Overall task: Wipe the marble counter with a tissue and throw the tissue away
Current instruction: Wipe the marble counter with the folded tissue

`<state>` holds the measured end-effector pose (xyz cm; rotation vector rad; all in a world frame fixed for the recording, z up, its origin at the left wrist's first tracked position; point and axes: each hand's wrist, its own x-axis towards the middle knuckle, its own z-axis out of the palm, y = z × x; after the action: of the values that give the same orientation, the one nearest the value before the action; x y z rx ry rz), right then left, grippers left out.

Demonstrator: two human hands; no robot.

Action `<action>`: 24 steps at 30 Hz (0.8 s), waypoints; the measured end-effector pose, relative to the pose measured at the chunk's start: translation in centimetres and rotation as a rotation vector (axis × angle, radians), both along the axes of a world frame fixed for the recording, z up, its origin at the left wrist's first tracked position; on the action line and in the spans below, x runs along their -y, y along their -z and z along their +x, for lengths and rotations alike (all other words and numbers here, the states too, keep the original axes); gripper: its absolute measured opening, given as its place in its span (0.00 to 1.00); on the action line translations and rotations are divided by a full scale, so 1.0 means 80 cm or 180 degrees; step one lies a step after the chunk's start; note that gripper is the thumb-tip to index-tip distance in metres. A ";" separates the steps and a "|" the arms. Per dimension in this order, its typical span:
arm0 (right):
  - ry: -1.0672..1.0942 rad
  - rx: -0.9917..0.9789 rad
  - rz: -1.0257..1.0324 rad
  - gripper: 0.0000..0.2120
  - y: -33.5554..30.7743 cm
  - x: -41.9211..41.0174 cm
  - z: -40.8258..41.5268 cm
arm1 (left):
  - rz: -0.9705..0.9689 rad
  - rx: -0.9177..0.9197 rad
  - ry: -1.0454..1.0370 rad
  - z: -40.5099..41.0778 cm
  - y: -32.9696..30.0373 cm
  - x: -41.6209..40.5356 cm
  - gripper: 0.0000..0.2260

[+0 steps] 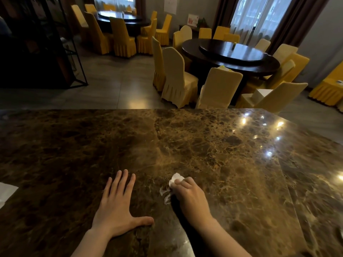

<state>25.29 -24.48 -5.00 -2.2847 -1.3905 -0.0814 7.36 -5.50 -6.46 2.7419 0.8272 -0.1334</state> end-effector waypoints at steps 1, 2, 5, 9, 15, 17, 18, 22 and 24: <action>-0.0016 0.0086 0.0001 0.05 -0.003 0.006 0.009 | 0.0013 0.0008 -0.0010 0.000 0.000 0.000 0.68; 0.0243 0.0127 -0.0006 0.05 -0.005 0.012 0.025 | 0.0044 -0.0013 -0.0008 0.000 0.001 0.001 0.68; 0.1506 0.0025 0.0001 0.08 -0.014 0.021 0.066 | 0.0048 -0.0055 0.0001 0.001 0.001 0.001 0.69; 0.0457 -0.0143 -0.0203 0.07 -0.010 -0.004 0.005 | 0.0049 -0.0089 0.0024 0.001 -0.001 0.000 0.69; 0.1413 -0.0417 0.0025 0.06 -0.024 0.023 0.063 | 0.0077 -0.0109 0.0013 0.003 -0.001 0.001 0.69; 0.1364 -0.0221 -0.0107 0.07 -0.029 0.010 0.049 | 0.0013 -0.0029 -0.0006 0.002 -0.001 0.001 0.69; 0.1059 -0.0187 -0.0173 0.07 -0.028 0.001 0.028 | -0.0001 -0.0006 -0.0011 0.001 -0.001 0.001 0.69; -0.0030 -0.0101 -0.0353 0.08 -0.016 0.010 -0.005 | 0.0037 -0.0062 0.0021 0.000 -0.002 0.000 0.69; 0.0465 -0.0168 -0.0234 0.07 -0.020 0.024 0.028 | 0.0041 -0.0053 0.0012 0.000 -0.003 0.000 0.69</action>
<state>27.53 -26.43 -3.41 -2.4289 -1.2179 -0.0163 7.38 -5.51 -6.25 2.7582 0.8300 -0.1523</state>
